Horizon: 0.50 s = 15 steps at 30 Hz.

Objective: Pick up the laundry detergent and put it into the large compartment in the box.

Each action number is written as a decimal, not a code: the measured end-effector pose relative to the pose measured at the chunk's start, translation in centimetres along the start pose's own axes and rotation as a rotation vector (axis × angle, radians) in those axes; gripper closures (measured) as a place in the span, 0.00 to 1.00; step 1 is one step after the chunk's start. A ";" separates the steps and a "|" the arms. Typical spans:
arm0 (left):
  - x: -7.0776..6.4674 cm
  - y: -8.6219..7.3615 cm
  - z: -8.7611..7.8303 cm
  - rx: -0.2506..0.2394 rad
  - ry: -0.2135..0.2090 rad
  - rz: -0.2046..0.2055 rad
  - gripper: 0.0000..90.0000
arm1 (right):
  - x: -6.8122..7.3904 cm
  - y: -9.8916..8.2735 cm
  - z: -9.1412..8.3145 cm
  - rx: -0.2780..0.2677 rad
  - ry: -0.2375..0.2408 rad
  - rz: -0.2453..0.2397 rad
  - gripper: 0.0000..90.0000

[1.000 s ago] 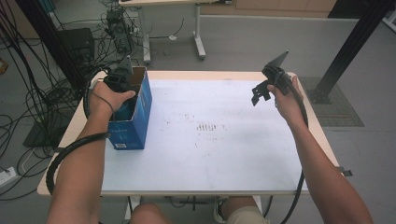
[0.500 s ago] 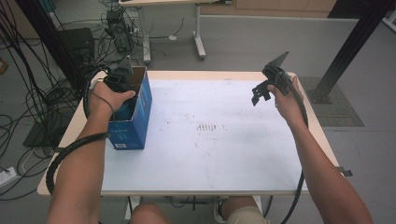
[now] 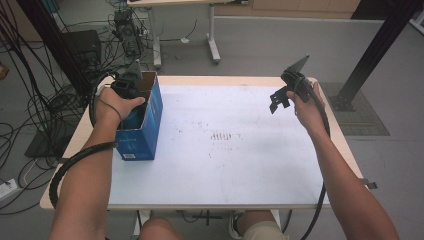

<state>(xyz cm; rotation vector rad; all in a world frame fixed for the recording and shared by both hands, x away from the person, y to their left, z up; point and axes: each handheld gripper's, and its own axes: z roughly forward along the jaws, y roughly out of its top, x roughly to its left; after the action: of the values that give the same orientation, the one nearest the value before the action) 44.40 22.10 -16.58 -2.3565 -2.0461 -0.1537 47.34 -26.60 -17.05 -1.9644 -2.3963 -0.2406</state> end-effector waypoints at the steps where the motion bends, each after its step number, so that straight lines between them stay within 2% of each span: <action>1: 0.0 0.0 0.0 0.000 0.000 0.001 0.41 | 0.0 0.0 0.0 -0.001 0.000 0.000 0.07; 15: 0.0 0.0 0.0 -0.002 0.000 -0.001 0.41 | -0.1 -0.1 -0.1 -0.005 0.003 -0.001 0.07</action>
<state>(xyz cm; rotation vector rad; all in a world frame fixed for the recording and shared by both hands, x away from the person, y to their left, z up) 44.36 22.10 -16.59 -2.3569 -2.0475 -0.1566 47.30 -26.73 -17.02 -1.9630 -2.3975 -0.2503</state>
